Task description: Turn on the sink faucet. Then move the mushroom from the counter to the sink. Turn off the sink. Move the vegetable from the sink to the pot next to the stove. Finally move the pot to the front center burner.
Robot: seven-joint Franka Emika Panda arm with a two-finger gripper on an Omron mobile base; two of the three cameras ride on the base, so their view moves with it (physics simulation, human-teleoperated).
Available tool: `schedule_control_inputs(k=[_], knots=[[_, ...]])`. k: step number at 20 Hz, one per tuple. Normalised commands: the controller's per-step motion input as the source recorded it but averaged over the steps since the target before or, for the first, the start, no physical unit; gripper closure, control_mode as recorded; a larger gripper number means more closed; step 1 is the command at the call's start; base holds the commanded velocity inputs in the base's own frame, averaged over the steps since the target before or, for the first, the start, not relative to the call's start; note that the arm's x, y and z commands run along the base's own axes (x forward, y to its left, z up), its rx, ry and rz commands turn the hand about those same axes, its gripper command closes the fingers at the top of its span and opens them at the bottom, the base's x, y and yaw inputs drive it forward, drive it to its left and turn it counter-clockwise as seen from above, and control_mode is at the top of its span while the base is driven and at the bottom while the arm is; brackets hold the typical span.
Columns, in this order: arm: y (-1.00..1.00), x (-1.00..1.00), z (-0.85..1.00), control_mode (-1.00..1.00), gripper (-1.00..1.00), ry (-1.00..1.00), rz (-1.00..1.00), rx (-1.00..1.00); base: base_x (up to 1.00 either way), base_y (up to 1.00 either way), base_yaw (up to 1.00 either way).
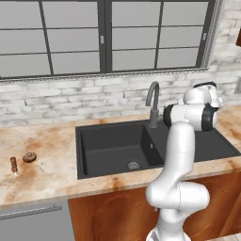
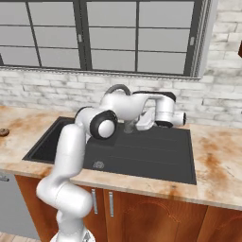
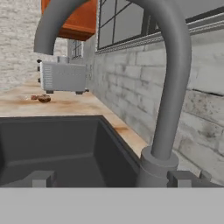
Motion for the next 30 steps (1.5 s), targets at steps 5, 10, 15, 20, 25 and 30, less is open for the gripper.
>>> schedule_control_inputs(k=[5,10,15,20,25,30], knots=[[0.24,0.22,-0.18,-1.0,-1.0,0.0,0.0,0.0,0.0,0.0,0.0],[0.17,0.27,-0.07,-1.0,-1.0,0.0,0.0,0.0,0.0,0.0,0.0],[-0.01,0.32,-0.08,-1.0,-1.0,0.0,0.0,0.0,0.0,0.0,0.0],[-0.1,0.2,-0.09,-1.0,-1.0,0.01,-0.01,0.0,0.0,0.0,0.0],[-0.05,0.19,-0.13,-1.0,-1.0,0.02,-0.01,0.0,0.0,0.0,0.0],[0.0,0.15,-0.18,-1.0,-1.0,0.06,0.0,0.0,0.0,0.0,0.0]])
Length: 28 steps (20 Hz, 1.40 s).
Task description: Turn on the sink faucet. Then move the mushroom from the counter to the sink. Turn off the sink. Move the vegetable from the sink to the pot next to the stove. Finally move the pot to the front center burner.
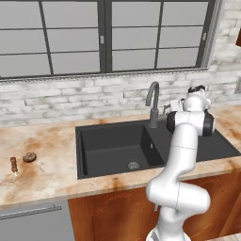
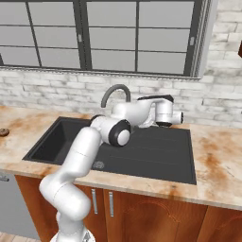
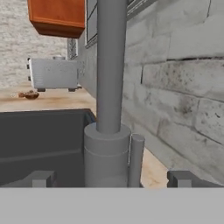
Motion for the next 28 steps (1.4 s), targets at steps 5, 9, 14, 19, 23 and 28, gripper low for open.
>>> schedule_control_inputs(k=[5,9,14,19,23,28], knots=[[0.02,0.2,-0.05,-1.0,-1.0,0.02,0.0,0.0,0.0,0.0,0.0],[0.08,0.19,0.0,-1.0,-1.0,0.02,0.0,0.0,0.0,0.0,0.0],[0.06,0.03,0.0,-1.0,-1.0,0.0,0.0,0.02,0.0,0.0,0.0],[0.13,0.0,0.0,-1.0,-1.0,0.0,0.0,0.01,0.0,0.0,0.0],[0.16,0.0,0.0,-1.0,-1.0,0.01,-0.01,0.01,0.0,0.0,0.0],[0.03,0.0,0.0,-1.0,1.0,0.0,-0.01,0.01,0.0,0.0,0.0]])
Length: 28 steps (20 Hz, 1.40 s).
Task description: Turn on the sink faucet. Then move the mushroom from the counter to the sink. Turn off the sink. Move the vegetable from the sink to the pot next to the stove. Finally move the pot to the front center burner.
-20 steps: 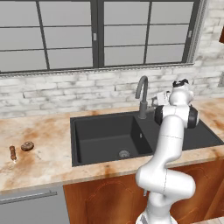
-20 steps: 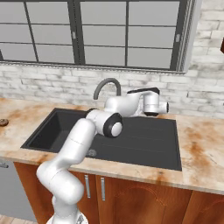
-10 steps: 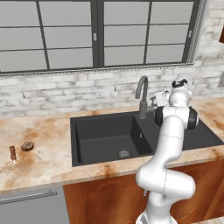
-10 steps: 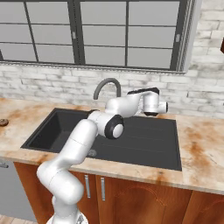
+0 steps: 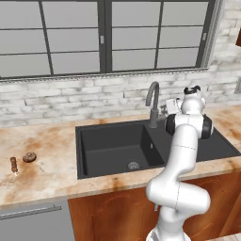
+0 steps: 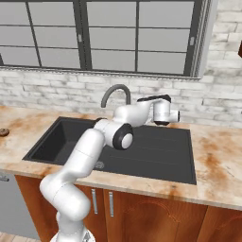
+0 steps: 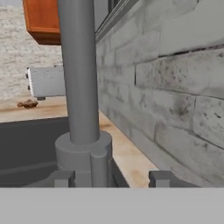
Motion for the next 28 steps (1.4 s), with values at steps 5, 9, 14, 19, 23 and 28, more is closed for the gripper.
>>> schedule_control_inputs(k=[5,9,14,19,23,28], knots=[[0.01,0.0,0.0,-1.0,1.0,0.0,-0.15,0.0,0.0,0.0,0.0],[0.0,0.0,-0.06,-1.0,1.0,0.0,-0.31,0.0,0.0,0.0,0.0],[0.0,0.0,-0.11,-1.0,1.0,0.0,-0.33,0.0,0.0,0.0,0.0],[-0.11,0.06,-0.12,-1.0,1.0,0.0,-0.27,0.0,0.0,0.0,0.0],[-0.38,0.16,-0.13,-1.0,1.0,0.01,-0.18,0.0,0.0,0.0,0.0],[-0.57,0.2,-0.2,-1.0,1.0,0.07,-0.09,0.0,0.0,0.0,0.0]])
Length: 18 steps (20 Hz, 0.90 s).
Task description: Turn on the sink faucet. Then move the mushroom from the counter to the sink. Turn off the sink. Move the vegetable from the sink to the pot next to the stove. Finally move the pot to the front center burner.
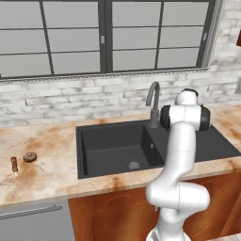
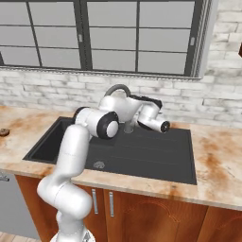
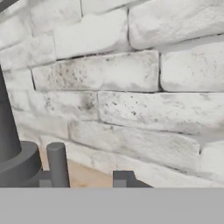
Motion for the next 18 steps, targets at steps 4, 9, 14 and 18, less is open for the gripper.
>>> schedule_control_inputs(k=[4,9,14,18], knots=[[-0.66,0.19,-0.34,-1.0,1.0,0.09,-0.05,0.0,0.0,0.0,0.0],[-0.73,0.06,-0.44,-1.0,1.0,0.05,-0.06,0.01,0.0,0.0,0.0],[-0.86,-0.02,-0.49,-1.0,1.0,0.01,-0.06,0.04,0.0,0.0,0.0],[-0.76,-0.12,-0.41,-1.0,1.0,0.02,-0.06,0.07,0.0,0.0,0.0]])
